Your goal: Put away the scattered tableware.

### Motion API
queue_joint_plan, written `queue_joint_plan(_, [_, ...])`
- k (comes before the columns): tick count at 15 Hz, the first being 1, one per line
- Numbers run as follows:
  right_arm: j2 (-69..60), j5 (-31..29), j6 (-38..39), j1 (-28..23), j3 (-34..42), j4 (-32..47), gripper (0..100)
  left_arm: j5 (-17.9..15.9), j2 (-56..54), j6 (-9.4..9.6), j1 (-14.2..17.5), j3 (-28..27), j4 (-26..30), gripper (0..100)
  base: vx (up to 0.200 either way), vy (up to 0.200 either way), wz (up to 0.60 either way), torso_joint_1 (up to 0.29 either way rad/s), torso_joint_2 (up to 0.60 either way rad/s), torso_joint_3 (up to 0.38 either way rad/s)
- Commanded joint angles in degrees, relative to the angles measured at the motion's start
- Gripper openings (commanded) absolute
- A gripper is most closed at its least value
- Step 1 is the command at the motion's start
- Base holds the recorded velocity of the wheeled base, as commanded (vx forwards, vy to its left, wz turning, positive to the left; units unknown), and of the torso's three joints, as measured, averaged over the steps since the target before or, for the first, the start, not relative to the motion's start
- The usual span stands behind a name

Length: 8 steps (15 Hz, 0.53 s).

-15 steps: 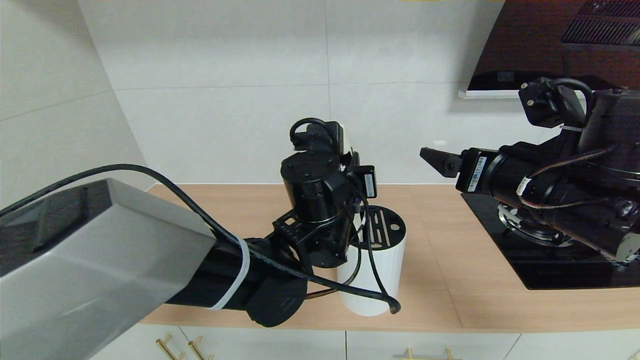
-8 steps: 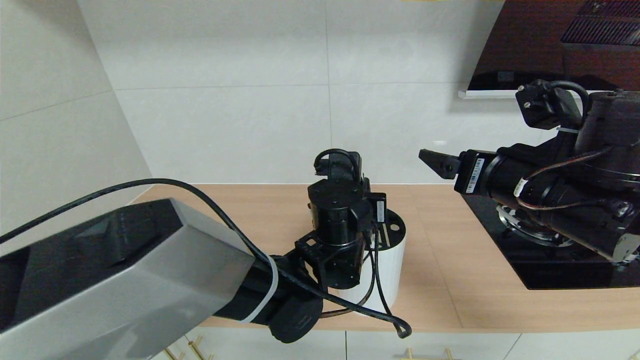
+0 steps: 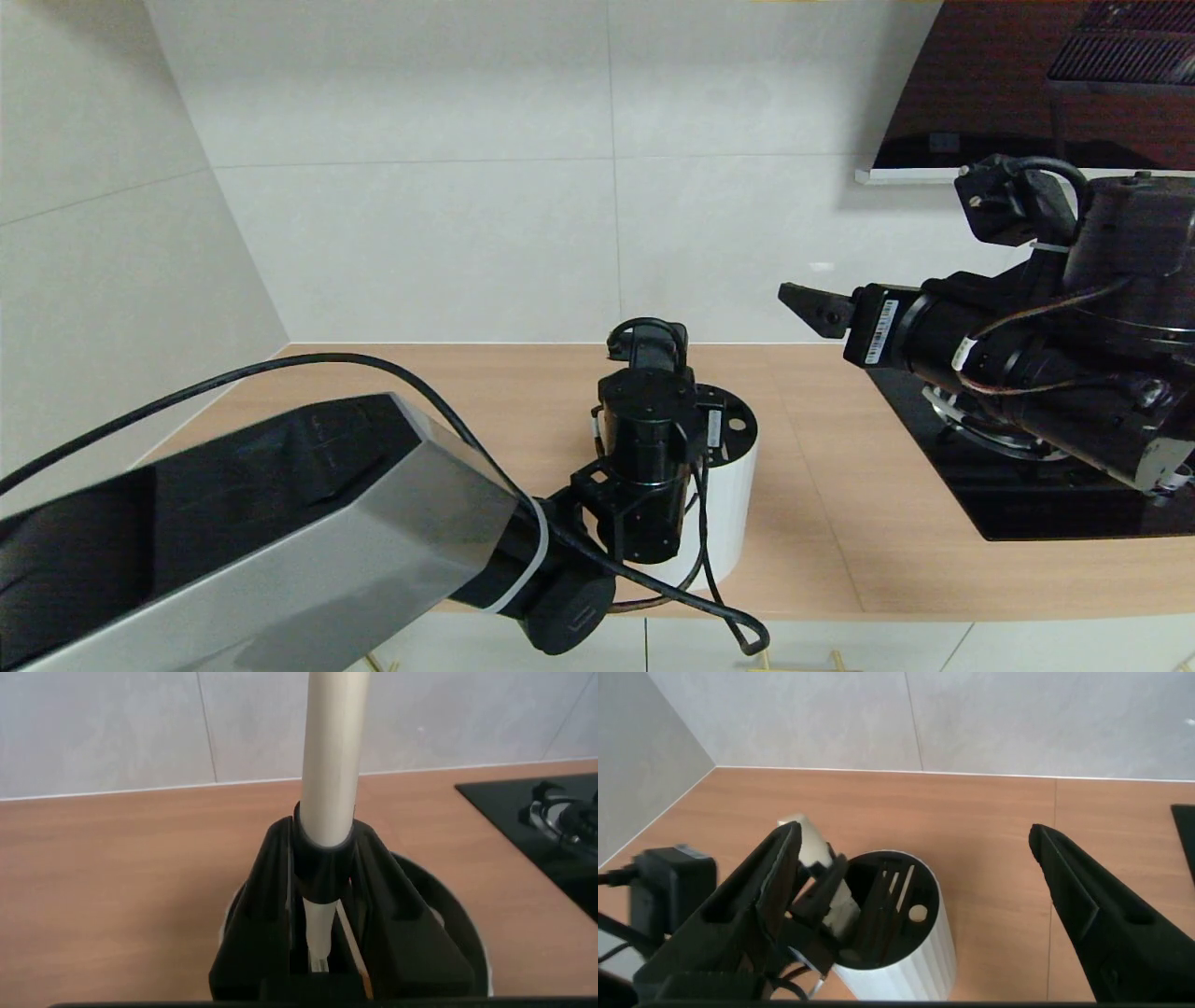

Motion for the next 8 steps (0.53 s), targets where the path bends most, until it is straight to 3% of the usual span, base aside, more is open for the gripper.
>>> queue_joint_plan(1, [0.2, 0.0, 0.0, 0.1, 0.0, 0.0, 100, 0.1, 0.2, -0.04, 0.0, -0.1, 0.0, 0, 0.0, 0.0, 0.0, 0.0, 0.0, 0.0])
queue_joint_plan(4, [0.3, 0.0, 0.0, 0.1, 0.1, 0.0, 100, 0.6, 0.3, -0.04, 0.0, -0.1, 0.0, 0, 0.0, 0.0, 0.0, 0.0, 0.0, 0.0])
queue_joint_plan(5, [0.4, 0.0, 0.0, 0.1, 0.1, 0.0, 100, 0.6, 0.4, -0.04, -0.1, -0.1, -0.1, 100, 0.0, 0.0, 0.0, 0.0, 0.0, 0.0])
queue_joint_plan(8, [0.5, 0.0, 0.0, 0.1, 0.1, 0.0, 100, 0.6, 0.4, -0.04, 0.0, -0.3, -0.1, 100, 0.0, 0.0, 0.0, 0.0, 0.0, 0.0])
